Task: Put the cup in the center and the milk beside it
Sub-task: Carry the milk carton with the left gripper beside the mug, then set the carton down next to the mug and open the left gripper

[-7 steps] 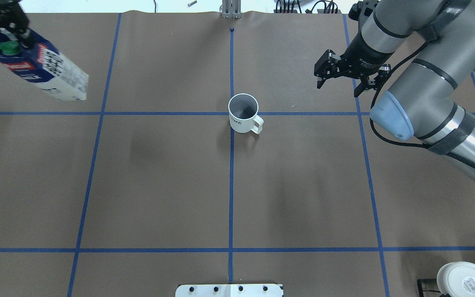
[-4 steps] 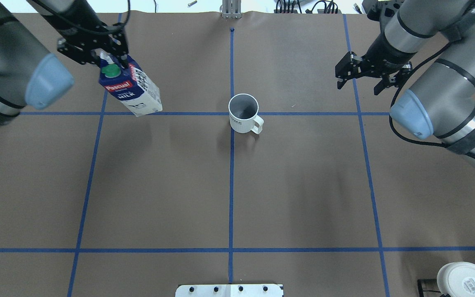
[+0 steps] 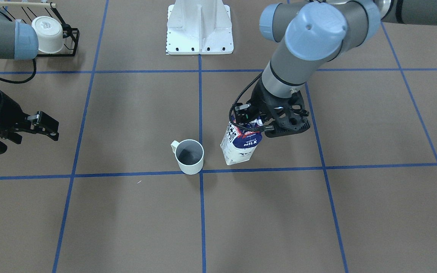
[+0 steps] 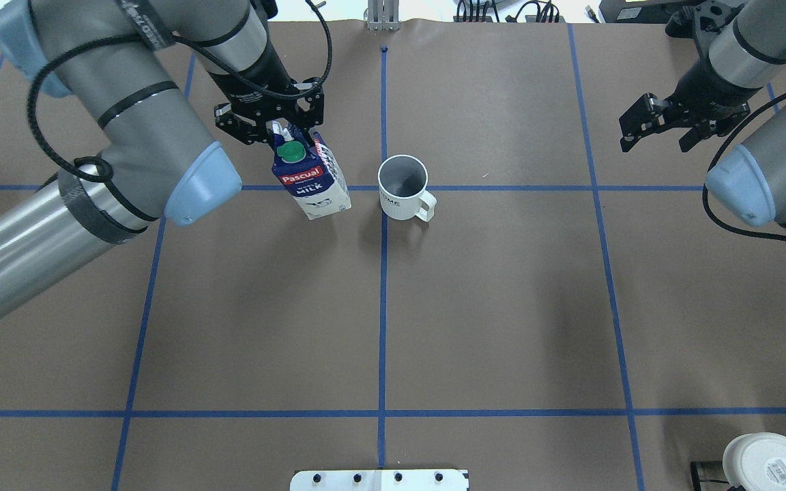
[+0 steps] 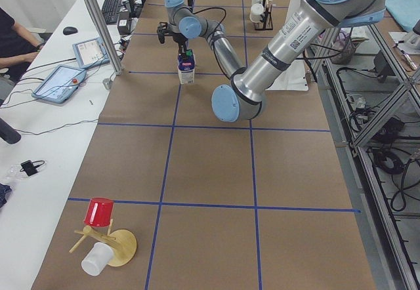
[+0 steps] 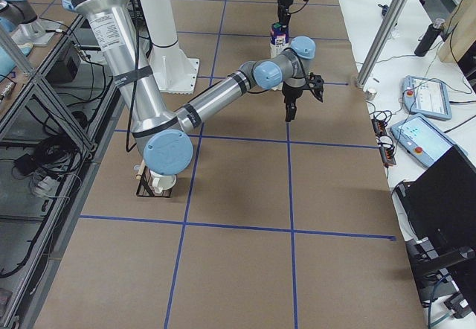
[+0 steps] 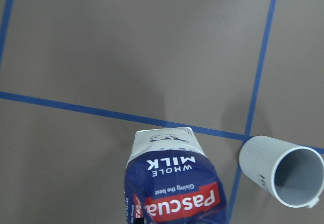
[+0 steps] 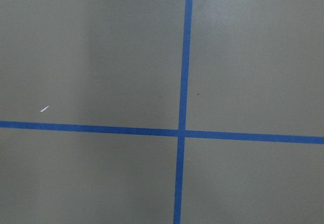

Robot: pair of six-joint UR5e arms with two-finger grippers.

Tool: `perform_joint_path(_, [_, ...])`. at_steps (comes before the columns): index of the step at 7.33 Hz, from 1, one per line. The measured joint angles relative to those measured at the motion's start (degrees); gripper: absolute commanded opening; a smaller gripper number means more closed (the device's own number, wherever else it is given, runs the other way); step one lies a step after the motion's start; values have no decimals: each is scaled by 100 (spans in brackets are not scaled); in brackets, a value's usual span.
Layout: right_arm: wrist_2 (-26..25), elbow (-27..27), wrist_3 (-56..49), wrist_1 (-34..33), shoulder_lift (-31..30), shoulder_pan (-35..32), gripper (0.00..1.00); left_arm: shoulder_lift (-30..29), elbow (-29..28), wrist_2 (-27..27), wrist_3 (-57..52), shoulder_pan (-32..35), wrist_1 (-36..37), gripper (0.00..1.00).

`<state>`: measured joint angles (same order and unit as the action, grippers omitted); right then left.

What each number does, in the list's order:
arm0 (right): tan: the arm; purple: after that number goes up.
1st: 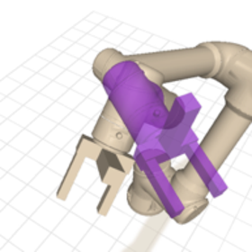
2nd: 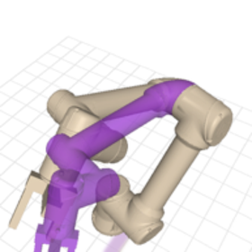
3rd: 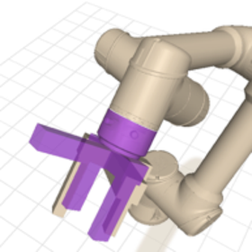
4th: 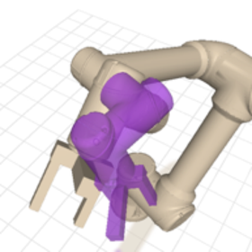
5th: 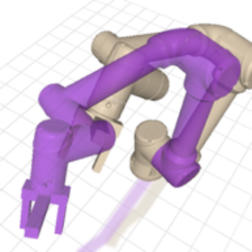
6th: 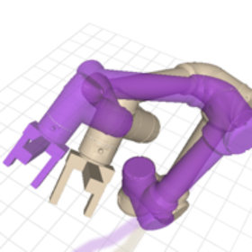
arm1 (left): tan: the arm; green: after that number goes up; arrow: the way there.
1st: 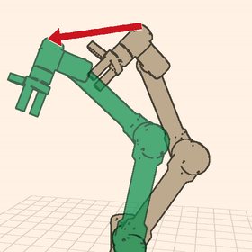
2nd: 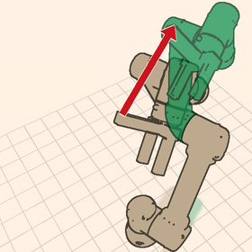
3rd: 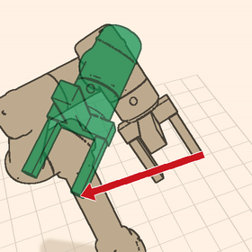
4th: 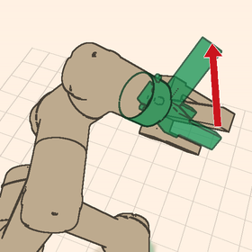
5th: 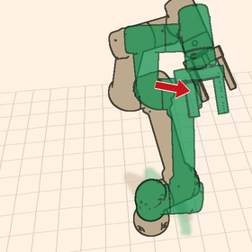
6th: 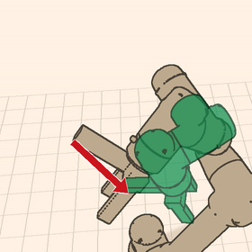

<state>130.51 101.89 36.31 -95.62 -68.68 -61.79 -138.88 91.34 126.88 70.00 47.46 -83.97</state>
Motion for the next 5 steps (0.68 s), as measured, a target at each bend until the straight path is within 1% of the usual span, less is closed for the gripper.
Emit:
perform_joint_path(2, [0,-2,-87,0,-29,-25,100,-294,-371,-287,189,-261,-172,0])
perform_joint_path(3, [2,-2,-94,0,-31,-30,100,-336,-498,-363,216,-319,-296,40])
perform_joint_path(4, [6,-2,-97,-2,-30,-33,100,-352,-552,-393,222,-351,-360,98])
perform_joint_path(5, [8,-1,-98,-5,-26,-34,100,-356,-552,-408,224,-363,-384,98])
